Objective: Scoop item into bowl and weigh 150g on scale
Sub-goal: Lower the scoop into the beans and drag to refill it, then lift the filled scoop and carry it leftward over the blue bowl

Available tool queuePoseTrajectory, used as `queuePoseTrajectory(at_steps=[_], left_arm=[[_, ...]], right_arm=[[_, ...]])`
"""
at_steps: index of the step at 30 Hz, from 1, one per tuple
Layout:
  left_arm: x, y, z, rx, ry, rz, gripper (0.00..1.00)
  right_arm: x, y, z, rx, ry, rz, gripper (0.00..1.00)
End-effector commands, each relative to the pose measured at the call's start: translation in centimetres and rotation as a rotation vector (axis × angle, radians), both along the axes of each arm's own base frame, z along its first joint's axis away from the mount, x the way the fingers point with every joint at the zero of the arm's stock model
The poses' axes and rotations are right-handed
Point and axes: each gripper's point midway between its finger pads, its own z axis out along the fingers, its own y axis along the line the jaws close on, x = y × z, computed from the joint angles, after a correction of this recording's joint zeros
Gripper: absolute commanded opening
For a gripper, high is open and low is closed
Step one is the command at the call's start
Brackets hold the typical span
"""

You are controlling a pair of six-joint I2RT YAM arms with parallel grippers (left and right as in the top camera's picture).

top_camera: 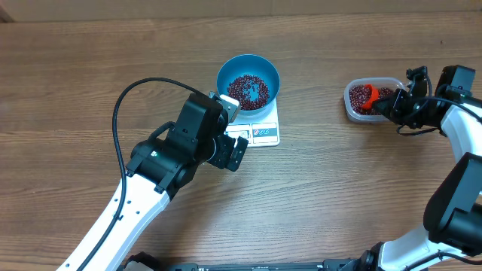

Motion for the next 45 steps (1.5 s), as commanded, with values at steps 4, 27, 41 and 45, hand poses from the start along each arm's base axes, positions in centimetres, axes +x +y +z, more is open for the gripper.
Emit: queuePoseTrajectory(at_steps=[4, 27, 41, 45], left_arm=[[0.0, 0.0, -0.3, 0.007, 0.007, -0.013, 1.0], [0.0, 0.0, -0.3, 0.007, 0.007, -0.013, 1.0], [0.0, 0.0, -0.3, 0.007, 0.007, -0.013, 1.0], [0.0, 0.0, -0.3, 0.007, 0.007, -0.013, 0.99]], right_arm=[[0.3, 0.0, 0.9, 0.07, -0.036, 0.004, 0.04], [-1.0, -1.9, 4.6, 0.349, -0.173, -0.017, 0.04], [-1.0, 2.1, 8.1, 0.544, -0.264, 0.117, 0.04], [-0.8, 4.6, 8.5, 0.566, -0.266, 0.185, 0.04]])
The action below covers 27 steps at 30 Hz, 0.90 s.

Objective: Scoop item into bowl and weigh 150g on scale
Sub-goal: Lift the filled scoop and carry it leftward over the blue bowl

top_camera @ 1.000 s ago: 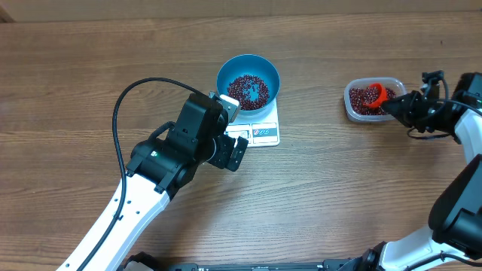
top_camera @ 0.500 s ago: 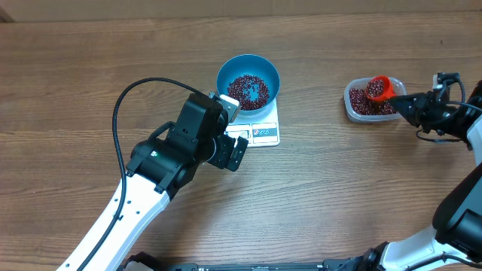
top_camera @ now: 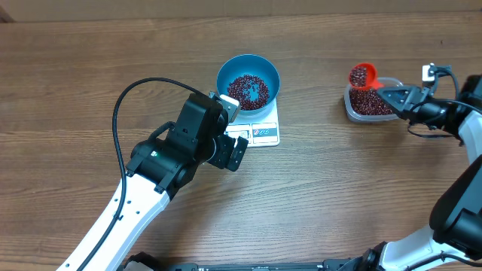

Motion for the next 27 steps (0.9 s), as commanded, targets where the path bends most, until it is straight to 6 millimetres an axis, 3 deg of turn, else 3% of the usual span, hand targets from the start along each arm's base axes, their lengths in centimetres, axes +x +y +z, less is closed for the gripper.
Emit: queuePoseTrajectory(at_steps=[1, 20, 27], left_arm=[[0.0, 0.0, -0.3, 0.007, 0.006, -0.013, 1.0], [0.0, 0.0, -0.3, 0.007, 0.007, -0.013, 1.0], [0.0, 0.0, -0.3, 0.007, 0.007, -0.013, 1.0]], right_arm=[[0.1, 2.4, 0.6, 0.044, -0.036, 0.074, 0.04], [2.0, 13.3, 2.2, 0.06, -0.049, 0.284, 0.04], [2.5, 17.8, 2.7, 0.002, -0.139, 0.35, 0.04]])
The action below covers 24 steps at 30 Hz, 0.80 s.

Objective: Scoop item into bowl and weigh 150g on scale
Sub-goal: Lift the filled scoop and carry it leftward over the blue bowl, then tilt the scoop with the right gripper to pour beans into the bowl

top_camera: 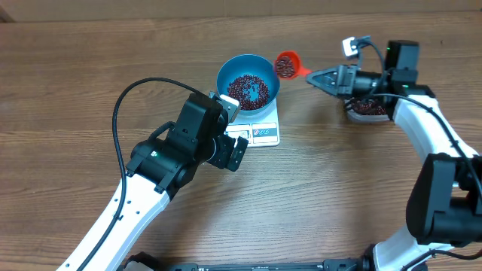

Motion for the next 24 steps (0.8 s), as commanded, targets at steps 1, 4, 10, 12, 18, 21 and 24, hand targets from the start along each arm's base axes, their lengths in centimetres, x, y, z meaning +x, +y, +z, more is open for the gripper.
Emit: queuePoseTrajectory(at_steps=[1, 4, 10, 12, 18, 21, 24], left_arm=[[0.0, 0.0, -0.3, 0.007, 0.006, -0.013, 1.0], [0.0, 0.0, -0.3, 0.007, 0.006, -0.013, 0.99], [0.0, 0.0, -0.3, 0.007, 0.006, -0.013, 0.99], [0.0, 0.0, -0.3, 0.007, 0.006, -0.013, 1.0], [0.0, 0.0, -0.3, 0.007, 0.006, -0.013, 1.0], [0.0, 0.0, -0.3, 0.007, 0.006, -0.013, 0.99], [0.0, 0.0, -0.3, 0.007, 0.006, -0.013, 1.0]], right_arm=[[0.4, 1.8, -0.5, -0.032, -0.017, 0.003, 0.04], [1.3, 2.8, -0.9, -0.097, -0.084, -0.024, 0.04], [1.8, 3.9, -1.5, -0.186, -0.224, -0.014, 0.04], [1.7, 4.2, -1.6, -0.206, -0.269, -0.001, 0.04], [1.4, 5.2, -1.7, -0.265, -0.456, 0.067, 0.04], [1.3, 5.4, -1.7, -0.286, -0.533, 0.093, 0.04], [1.3, 5.5, -1.7, -0.309, -0.612, 0.116, 0.04]])
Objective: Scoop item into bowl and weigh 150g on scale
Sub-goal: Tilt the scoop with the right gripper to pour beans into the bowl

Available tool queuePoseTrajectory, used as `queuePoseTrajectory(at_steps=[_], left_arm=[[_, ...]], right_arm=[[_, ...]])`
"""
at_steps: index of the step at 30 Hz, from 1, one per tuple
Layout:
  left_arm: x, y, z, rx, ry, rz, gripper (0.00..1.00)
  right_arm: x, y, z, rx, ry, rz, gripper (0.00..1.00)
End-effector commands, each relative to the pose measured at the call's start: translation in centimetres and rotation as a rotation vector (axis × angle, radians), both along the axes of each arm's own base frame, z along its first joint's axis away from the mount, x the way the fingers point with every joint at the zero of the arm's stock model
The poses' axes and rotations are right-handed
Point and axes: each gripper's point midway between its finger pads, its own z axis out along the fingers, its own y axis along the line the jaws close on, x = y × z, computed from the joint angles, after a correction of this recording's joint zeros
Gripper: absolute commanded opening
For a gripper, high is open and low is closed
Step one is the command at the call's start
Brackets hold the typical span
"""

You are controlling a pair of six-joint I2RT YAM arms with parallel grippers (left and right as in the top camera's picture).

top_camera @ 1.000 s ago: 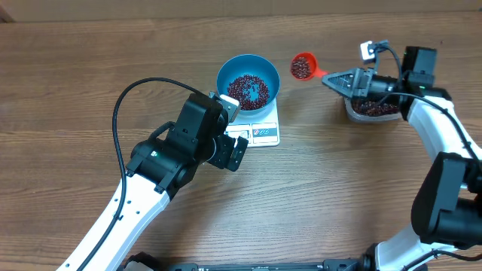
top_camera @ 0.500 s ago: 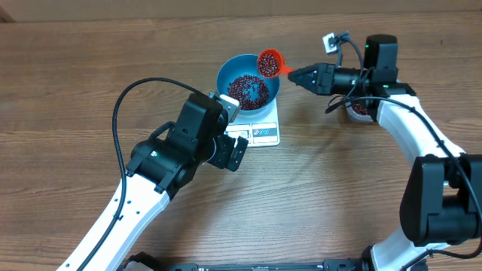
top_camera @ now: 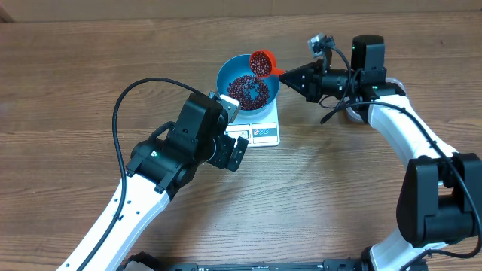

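Observation:
A blue bowl [top_camera: 248, 83] holding dark red beans stands on a white scale [top_camera: 260, 129]. My right gripper [top_camera: 290, 74] is shut on the handle of a red scoop [top_camera: 260, 62] filled with beans, held over the bowl's upper right part. The container of beans at the right is mostly hidden behind the right arm. My left gripper [top_camera: 238, 153] hangs just left of the scale's front, below the bowl; its fingers look parted with nothing between them.
The left arm's black cable [top_camera: 128, 98] loops over the table at the left. The right arm [top_camera: 407, 143] stretches along the right side. Brown wooden table [top_camera: 339, 203] all around.
My right gripper has moved left with the filled scoop, from just right of the bowl's rim to over the bowl. The left arm has not moved.
The right gripper held the scoop down in the bean container at the right. Then the scoop was lifted above the container, full of beans. Then it was near the bowl's right rim, and now it is over the bowl. The left arm stayed by the scale throughout.

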Motion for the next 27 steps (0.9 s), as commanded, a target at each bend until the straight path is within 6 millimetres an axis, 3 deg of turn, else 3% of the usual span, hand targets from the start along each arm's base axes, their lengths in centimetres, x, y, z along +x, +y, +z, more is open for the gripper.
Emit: queuePoseTrajectory(at_steps=[1, 27], left_arm=[[0.0, 0.0, -0.3, 0.007, 0.007, -0.013, 1.0], [-0.1, -0.1, -0.3, 0.007, 0.007, -0.016, 1.0]], right_arm=[[0.0, 0.2, -0.3, -0.055, -0.152, 0.055, 0.04], [1.2, -0.1, 0.2, -0.266, -0.721, 0.191, 0.04]])
